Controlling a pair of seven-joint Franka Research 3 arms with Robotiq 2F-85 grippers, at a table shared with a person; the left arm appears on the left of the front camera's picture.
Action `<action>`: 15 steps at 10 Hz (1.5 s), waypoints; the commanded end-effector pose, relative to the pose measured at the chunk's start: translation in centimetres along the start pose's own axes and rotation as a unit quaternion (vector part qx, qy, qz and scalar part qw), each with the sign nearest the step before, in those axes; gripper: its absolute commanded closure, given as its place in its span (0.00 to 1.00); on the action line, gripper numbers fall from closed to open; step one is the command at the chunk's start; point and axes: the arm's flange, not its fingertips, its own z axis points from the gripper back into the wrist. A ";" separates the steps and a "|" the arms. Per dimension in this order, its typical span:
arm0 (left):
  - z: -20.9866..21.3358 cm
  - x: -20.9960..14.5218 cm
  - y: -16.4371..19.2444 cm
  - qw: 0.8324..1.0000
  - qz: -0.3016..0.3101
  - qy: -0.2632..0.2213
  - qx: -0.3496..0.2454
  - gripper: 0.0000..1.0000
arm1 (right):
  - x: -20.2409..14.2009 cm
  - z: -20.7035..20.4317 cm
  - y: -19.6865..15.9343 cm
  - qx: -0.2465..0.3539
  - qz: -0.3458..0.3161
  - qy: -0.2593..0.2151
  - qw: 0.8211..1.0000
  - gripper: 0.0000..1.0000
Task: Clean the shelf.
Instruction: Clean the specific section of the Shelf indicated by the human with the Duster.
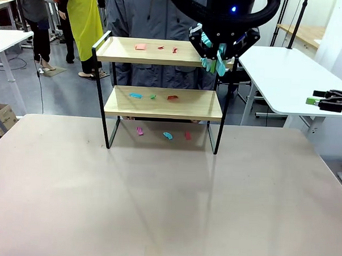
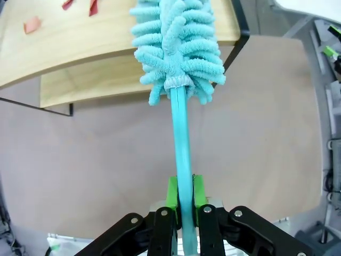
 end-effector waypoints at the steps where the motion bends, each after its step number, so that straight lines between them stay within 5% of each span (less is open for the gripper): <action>1: 0.2 1.0 2.7 1.000 -0.004 0.012 0.024 0.87 | 0.2 -0.2 0.2 0.001 0.001 0.000 1.000 0.00; 7: -1.0 1.7 14.7 0.991 0.012 0.036 0.130 0.87 | 0.2 -0.2 0.2 0.001 0.001 0.000 1.000 0.00; 10: 0.2 1.3 21.3 0.977 0.037 0.005 0.210 0.87 | 0.2 -0.2 0.2 0.001 0.001 0.000 1.000 0.00; 12: 1.2 0.6 21.8 0.969 0.016 -0.034 0.242 0.87 | 0.2 -0.2 0.2 0.001 0.001 0.000 1.000 0.00; 14: 2.6 0.5 20.7 0.978 0.003 -0.081 0.194 0.87 | 0.2 -0.2 0.2 0.001 0.001 0.000 1.000 0.00; 15: 1.7 1.1 20.9 0.973 0.019 -0.025 0.229 0.87 | 0.2 -0.2 0.2 0.001 0.001 0.000 1.000 0.00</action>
